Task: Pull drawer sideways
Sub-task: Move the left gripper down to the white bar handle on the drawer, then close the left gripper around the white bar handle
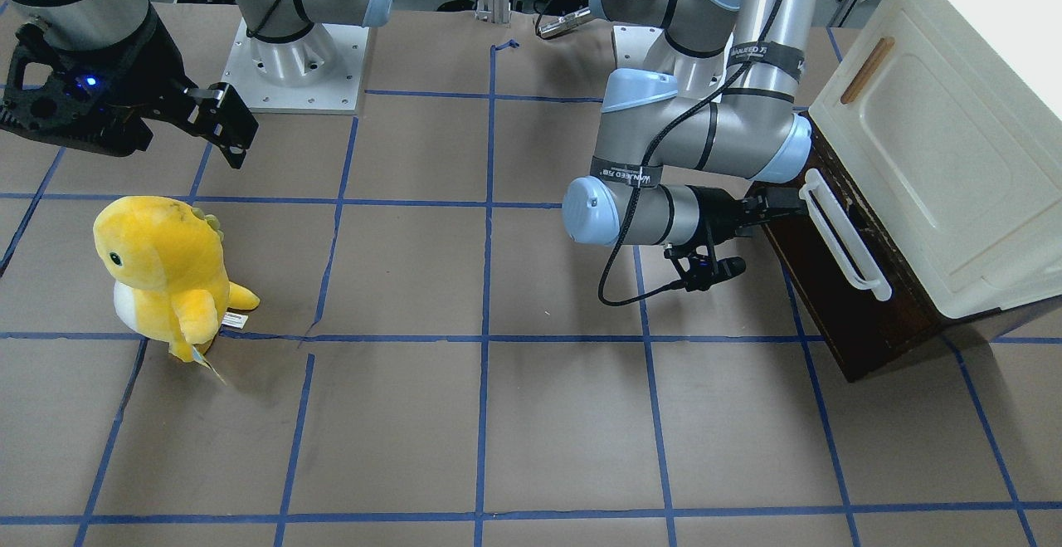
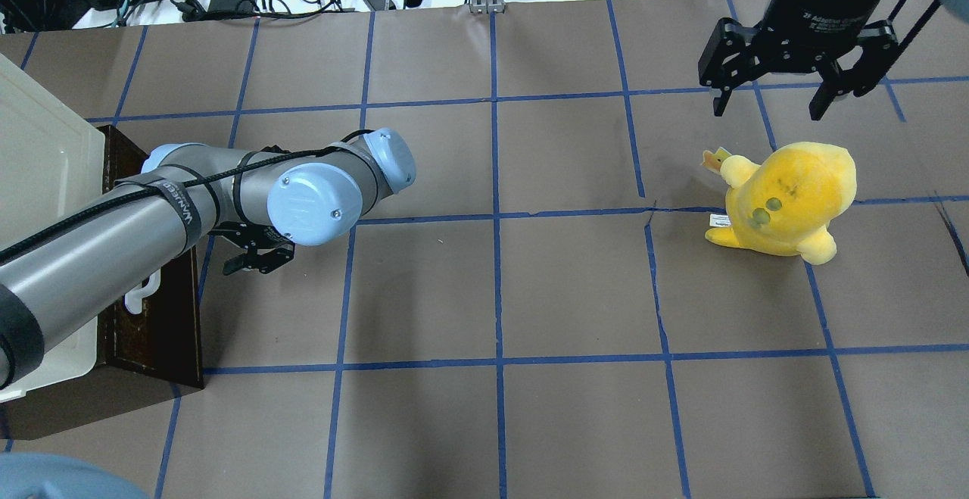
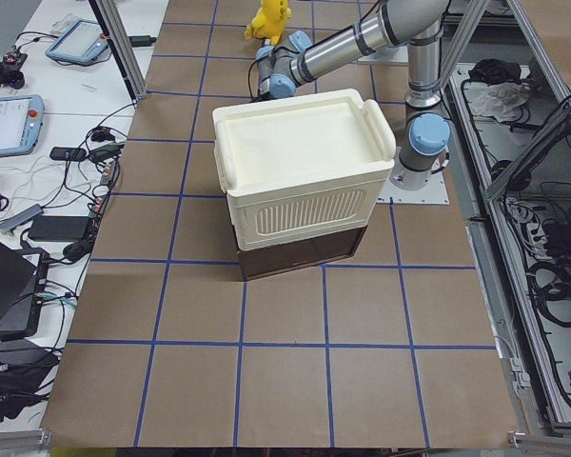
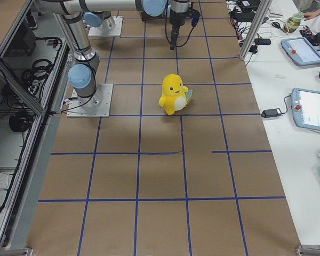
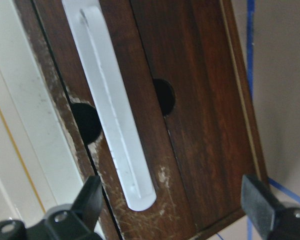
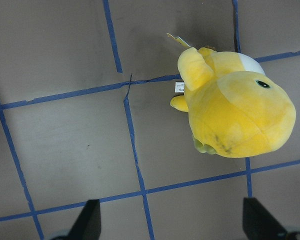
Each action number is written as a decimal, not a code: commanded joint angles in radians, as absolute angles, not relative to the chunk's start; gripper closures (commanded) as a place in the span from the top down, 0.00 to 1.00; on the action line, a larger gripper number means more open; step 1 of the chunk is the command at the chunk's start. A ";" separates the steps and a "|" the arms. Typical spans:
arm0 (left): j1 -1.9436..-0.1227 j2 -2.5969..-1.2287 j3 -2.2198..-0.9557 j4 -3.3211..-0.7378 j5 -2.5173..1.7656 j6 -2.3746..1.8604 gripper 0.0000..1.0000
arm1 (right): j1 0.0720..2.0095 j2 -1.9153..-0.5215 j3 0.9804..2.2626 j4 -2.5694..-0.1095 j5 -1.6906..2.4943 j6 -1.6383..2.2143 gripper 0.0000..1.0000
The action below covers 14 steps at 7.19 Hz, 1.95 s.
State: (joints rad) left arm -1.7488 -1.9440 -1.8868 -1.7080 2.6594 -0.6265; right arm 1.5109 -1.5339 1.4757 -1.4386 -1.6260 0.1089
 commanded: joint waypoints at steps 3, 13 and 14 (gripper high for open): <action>-1.737 -2.000 -1.876 -1.720 2.798 -0.638 1.00 | 1.509 -1.534 1.476 -1.437 -1.626 0.109 1.00; -1.655 -2.010 -1.887 -1.770 2.861 -0.664 0.45 | 1.509 -1.534 1.476 -1.439 -1.626 0.109 1.00; -1.655 -2.011 -1.888 -1.770 2.859 -0.682 0.42 | 1.509 -1.534 1.476 -1.439 -1.626 0.109 1.00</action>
